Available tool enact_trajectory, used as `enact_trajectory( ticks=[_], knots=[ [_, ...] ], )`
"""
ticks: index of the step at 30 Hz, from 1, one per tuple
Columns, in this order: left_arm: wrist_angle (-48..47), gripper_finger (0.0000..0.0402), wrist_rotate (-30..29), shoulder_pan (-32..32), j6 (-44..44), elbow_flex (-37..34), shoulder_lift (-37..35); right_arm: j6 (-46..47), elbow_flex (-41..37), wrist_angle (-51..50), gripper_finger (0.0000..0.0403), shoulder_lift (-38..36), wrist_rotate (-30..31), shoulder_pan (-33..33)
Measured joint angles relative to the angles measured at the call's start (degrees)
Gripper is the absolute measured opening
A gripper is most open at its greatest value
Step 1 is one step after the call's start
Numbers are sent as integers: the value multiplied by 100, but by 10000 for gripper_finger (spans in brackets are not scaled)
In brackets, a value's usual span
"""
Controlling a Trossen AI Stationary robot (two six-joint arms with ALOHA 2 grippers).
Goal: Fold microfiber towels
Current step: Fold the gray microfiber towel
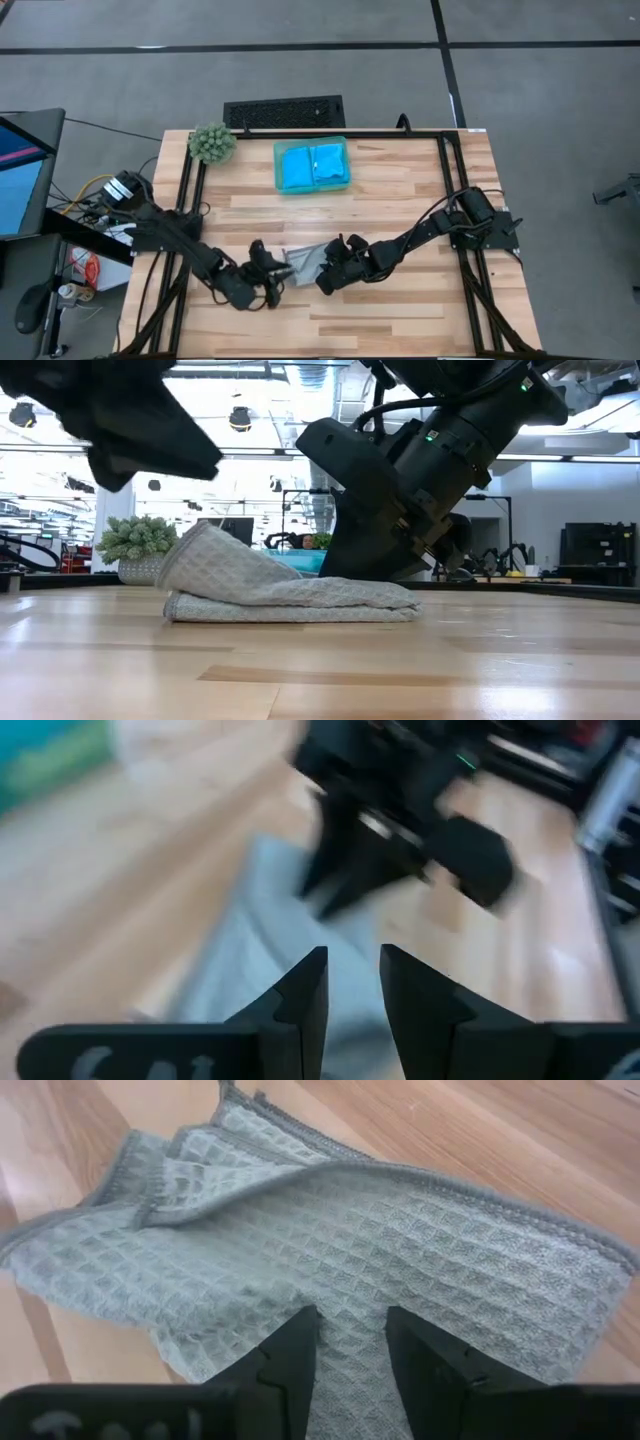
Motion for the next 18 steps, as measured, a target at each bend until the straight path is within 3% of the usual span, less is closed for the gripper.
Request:
enact_trajectory(
  ticks=[6,10,14,18],
  knots=[
    [167,87,1081,-178,-764,0,462,0,0,10,154,0,0,0],
    [106,87,1665,-356,503,128,706,-6,-2,48,158,0,0,-4],
    [-453,87,1159,-556,1944,696,691,-33,-2,44,160,0,-2,-20],
    [-1710,87,460,-564,2400,1342,682,-36,-2,63,158,0,-6,-22]
  ],
)
